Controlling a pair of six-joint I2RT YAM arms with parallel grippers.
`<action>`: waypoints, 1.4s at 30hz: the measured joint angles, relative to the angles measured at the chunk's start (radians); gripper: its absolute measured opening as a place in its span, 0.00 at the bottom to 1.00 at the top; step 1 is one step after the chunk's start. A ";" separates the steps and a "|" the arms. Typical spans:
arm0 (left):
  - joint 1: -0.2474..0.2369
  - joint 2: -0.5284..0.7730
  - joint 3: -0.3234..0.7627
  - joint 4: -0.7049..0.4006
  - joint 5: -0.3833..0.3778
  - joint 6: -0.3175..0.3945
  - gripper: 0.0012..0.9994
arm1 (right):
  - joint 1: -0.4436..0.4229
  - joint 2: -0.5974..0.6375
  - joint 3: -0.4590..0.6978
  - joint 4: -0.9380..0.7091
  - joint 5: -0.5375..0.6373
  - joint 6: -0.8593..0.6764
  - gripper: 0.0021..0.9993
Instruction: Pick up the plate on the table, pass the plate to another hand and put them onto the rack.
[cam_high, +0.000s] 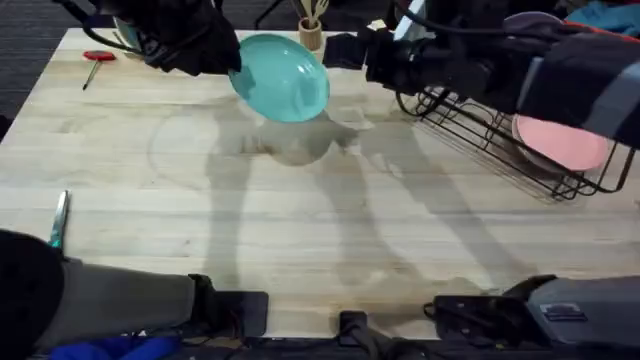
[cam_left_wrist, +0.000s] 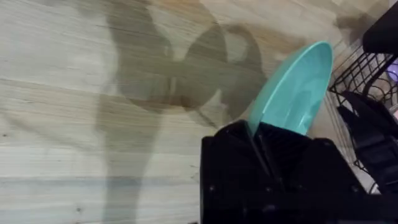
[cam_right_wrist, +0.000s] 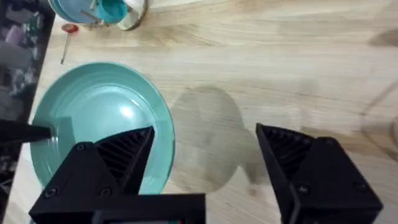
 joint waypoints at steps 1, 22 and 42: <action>0.000 0.000 0.000 0.000 0.001 0.000 0.04 | 0.003 0.006 0.000 0.007 0.000 0.005 1.00; 0.000 0.000 0.000 0.000 0.008 0.000 0.04 | 0.071 0.045 0.002 0.069 -0.075 0.033 0.99; 0.000 0.000 0.000 0.000 0.011 0.000 0.04 | 0.073 0.078 0.002 0.040 -0.127 0.055 0.65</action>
